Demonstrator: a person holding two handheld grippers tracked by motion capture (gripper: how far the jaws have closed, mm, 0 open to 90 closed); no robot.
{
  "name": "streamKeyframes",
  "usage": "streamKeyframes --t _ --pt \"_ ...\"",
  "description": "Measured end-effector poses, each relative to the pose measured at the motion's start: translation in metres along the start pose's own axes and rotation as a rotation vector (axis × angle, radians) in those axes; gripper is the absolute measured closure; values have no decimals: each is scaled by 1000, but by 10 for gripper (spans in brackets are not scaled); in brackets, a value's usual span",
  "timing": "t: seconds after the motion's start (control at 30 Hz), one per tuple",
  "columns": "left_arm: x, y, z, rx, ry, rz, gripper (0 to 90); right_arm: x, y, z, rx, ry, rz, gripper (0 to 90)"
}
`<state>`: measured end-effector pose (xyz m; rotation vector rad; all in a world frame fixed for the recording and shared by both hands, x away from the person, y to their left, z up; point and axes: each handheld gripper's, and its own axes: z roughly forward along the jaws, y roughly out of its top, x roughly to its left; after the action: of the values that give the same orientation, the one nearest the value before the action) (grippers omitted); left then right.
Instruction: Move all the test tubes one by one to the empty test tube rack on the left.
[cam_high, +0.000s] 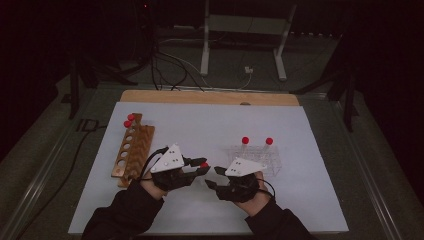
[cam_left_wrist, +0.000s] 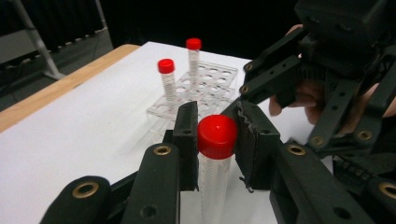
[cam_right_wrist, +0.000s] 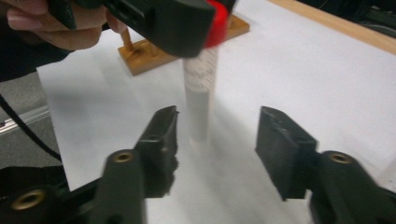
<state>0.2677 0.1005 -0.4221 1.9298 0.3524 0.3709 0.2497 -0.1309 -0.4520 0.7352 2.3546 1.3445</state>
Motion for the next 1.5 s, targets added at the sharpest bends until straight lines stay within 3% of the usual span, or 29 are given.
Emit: streamKeyframes --t 0.17,0.23,0.27,0.5,0.8,1.33,1.5 --pt "9 2 -9 -14 37 -21 723 -4 0 -5 -18 -16 14 274" --pt "11 2 -11 -16 44 -24 722 -5 0 -6 -22 -18 19 243" --pt "18 3 -19 -25 69 -37 723 -7 1 -9 -37 -27 30 139" --pt "33 7 -40 -30 142 -50 723 -12 3 -17 -80 -34 65 10" --pt "56 9 -69 -46 243 -80 722 -15 3 -22 -104 -4 64 0" --pt "89 2 -113 -66 410 -131 723 -15 3 -24 -118 -2 56 0" --pt "99 -5 -122 -73 440 -143 722 -15 4 -26 -123 0 60 0"
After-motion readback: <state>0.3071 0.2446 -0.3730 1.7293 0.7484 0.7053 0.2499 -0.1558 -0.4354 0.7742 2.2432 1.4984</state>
